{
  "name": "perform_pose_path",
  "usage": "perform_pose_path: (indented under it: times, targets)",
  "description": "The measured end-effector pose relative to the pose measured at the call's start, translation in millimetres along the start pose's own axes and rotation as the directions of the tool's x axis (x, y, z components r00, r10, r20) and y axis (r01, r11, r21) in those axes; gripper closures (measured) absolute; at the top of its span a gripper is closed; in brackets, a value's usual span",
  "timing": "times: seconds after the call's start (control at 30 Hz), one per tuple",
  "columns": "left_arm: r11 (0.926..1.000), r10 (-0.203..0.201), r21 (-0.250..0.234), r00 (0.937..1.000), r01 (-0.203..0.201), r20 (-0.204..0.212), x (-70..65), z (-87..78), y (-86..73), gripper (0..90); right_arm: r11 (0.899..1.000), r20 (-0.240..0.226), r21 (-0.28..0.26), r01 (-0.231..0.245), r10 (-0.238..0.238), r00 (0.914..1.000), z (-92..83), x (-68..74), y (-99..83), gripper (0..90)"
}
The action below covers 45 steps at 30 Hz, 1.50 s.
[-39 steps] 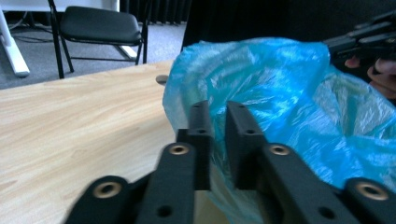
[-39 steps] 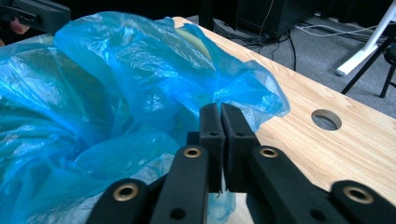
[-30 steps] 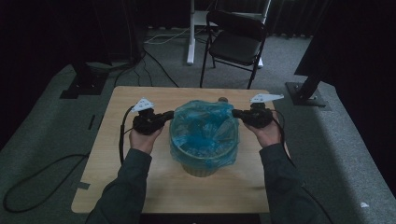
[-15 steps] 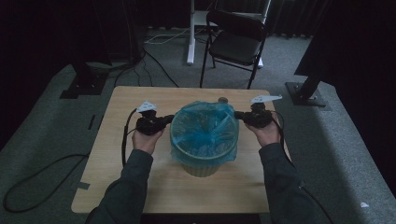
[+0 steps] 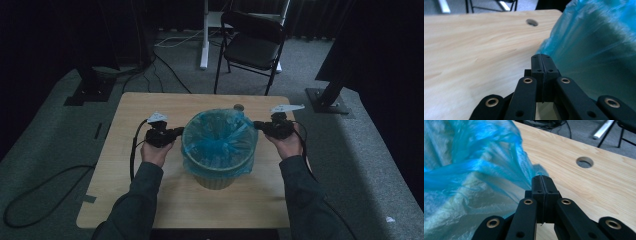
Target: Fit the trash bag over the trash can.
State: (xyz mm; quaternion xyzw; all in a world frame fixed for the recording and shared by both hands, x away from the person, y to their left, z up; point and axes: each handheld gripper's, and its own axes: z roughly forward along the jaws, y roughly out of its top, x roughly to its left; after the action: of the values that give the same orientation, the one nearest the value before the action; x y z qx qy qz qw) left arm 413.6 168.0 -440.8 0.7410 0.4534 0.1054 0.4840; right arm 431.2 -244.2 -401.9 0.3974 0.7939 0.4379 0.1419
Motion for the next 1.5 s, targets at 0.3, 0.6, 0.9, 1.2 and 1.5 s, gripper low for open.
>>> perform_pose_path:
  times: [0.3,0.6,0.9,1.2,1.5]
  targets:
    - [0.9995,0.032,-0.001,0.9979,-0.032,0.056,-4.3,-9.1,-5.5,86.4,0.998,0.041,0.060,0.002,-0.004,0.9992,1.7,-0.8,-9.2,89.6]
    - [0.9976,0.069,-0.005,0.9929,-0.069,0.097,-11.4,-22.6,-16.1,84.2,0.999,-0.006,-0.012,0.045,-0.045,0.9990,-27.6,12.6,-15.8,72.5]
    - [0.9920,0.125,0.002,0.9817,-0.127,0.144,-27.5,-30.7,-23.7,84.2,0.996,-0.085,0.005,0.084,-0.083,0.9929,-32.4,30.8,-22.9,72.1]
    - [0.9875,0.149,0.027,0.9763,-0.155,0.157,-35.1,-34.9,-34.9,84.6,0.994,-0.159,0.031,0.102,-0.096,0.9826,-31.1,39.7,-35.0,77.2]
    - [0.9831,0.172,0.041,0.9762,-0.178,0.133,-36.2,-36.4,-40.8,83.0,0.988,-0.174,0.062,0.144,-0.132,0.9758,-30.0,44.9,-38.9,79.5]
